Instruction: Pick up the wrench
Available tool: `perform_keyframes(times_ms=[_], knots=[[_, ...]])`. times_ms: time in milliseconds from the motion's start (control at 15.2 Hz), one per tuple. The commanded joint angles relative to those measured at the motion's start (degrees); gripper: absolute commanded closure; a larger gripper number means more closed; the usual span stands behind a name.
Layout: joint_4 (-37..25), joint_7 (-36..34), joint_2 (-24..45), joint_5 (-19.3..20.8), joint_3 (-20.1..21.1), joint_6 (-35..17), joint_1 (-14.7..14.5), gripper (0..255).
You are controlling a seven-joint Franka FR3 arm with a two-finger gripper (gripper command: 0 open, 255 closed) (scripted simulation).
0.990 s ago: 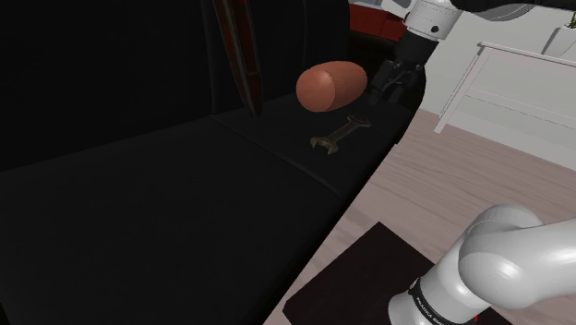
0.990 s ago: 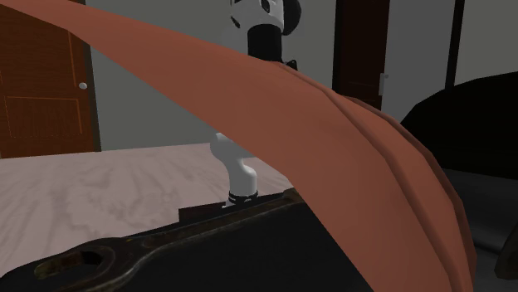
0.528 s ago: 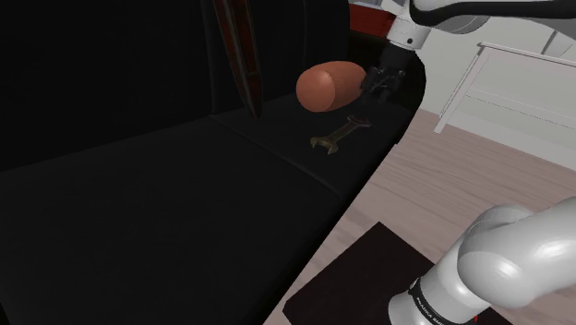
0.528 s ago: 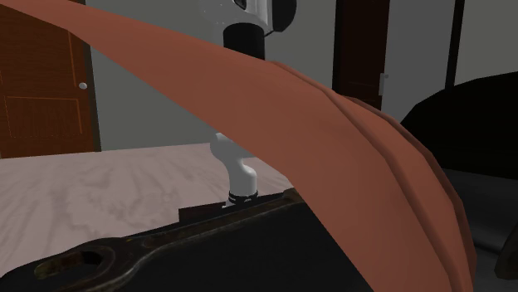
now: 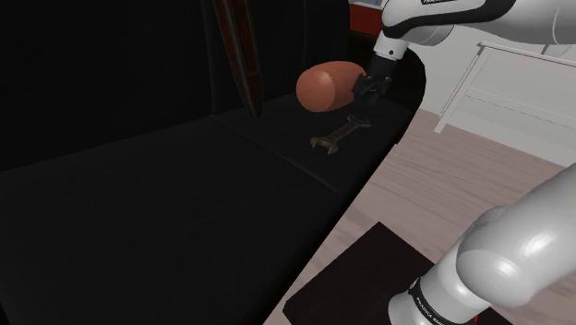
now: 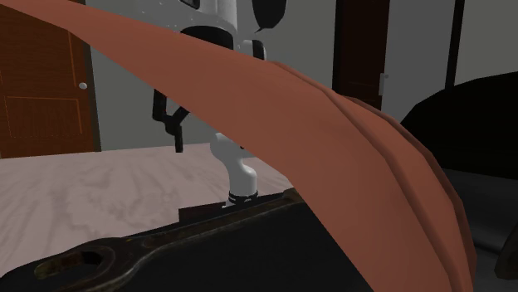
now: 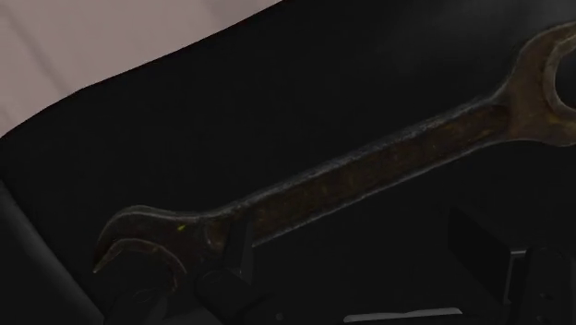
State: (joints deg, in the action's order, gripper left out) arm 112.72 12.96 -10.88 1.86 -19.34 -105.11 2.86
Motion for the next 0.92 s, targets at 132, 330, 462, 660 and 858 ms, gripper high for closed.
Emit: perform_keyframes(times_ms=[132,330,462,660,858], knots=[[-7.27,4.1,9.27,-3.14,-2.76,-0.23,1.16,0],[-13.41,7.08,16.52,-6.05,-4.17,0.22,2.74,0],[-18.0,8.91,21.51,-8.12,-4.79,0.93,4.15,0],[-24.82,11.02,28.32,-10.82,-5.13,2.4,6.55,0],[-22.75,11.17,28.5,-10.94,-4.97,0.18,6.51,0]])
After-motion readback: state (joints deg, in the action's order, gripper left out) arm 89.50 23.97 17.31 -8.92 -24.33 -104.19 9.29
